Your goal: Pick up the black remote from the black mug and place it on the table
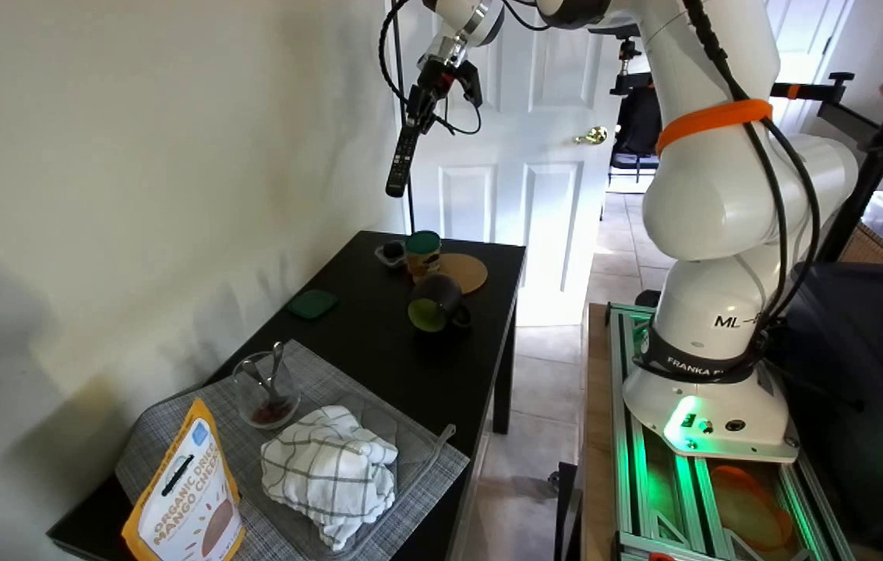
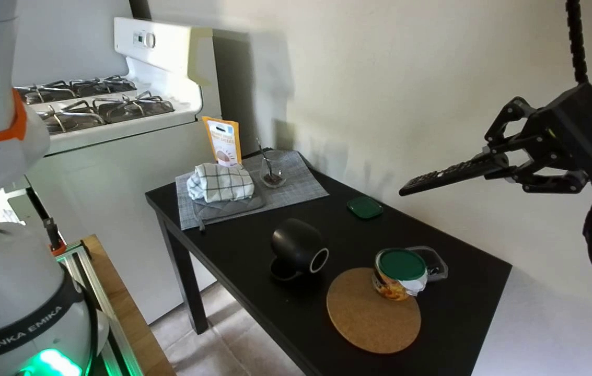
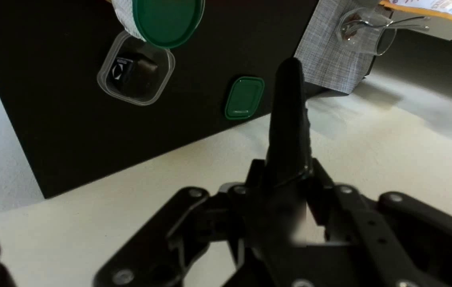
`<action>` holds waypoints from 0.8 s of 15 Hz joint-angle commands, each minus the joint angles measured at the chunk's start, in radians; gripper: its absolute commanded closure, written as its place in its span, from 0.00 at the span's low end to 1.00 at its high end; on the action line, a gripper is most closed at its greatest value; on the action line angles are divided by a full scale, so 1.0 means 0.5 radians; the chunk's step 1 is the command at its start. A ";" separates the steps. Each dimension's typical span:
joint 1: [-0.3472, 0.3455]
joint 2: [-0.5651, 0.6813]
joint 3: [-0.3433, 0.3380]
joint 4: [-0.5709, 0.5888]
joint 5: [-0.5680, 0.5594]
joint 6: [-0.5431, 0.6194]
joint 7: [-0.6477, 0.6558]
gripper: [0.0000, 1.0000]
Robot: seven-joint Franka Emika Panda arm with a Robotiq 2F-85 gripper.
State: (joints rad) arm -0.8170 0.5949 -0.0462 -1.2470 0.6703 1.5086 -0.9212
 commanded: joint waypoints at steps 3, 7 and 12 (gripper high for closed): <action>0.176 -0.040 0.070 -0.170 0.010 0.127 0.094 0.93; 0.396 -0.038 0.131 -0.292 -0.099 0.115 0.184 0.93; 0.674 -0.122 -0.026 -0.607 -0.111 0.341 0.403 0.93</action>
State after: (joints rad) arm -0.5407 0.5953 0.0019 -1.4093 0.6179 1.5573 -0.7878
